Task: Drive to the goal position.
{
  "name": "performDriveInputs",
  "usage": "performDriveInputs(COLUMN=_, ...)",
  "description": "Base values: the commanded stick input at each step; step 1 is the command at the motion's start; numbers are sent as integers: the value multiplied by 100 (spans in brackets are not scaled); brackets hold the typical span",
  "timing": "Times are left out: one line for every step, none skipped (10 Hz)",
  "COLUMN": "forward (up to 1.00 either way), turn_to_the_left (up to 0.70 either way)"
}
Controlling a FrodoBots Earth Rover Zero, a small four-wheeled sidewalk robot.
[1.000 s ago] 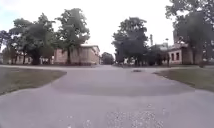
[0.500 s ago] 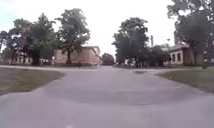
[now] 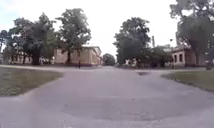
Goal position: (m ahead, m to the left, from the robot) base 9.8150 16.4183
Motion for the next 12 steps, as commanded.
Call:
performDriveInputs(forward=85, turn_to_the_left=0)
performDriveInputs(forward=85, turn_to_the_left=0)
performDriveInputs(forward=85, turn_to_the_left=0)
performDriveInputs(forward=85, turn_to_the_left=0)
performDriveInputs(forward=85, turn_to_the_left=0)
performDriveInputs(forward=85, turn_to_the_left=0)
performDriveInputs(forward=85, turn_to_the_left=0)
performDriveInputs(forward=85, turn_to_the_left=0)
performDriveInputs(forward=85, turn_to_the_left=0)
performDriveInputs(forward=85, turn_to_the_left=0)
performDriveInputs(forward=85, turn_to_the_left=0)
performDriveInputs(forward=85, turn_to_the_left=0)
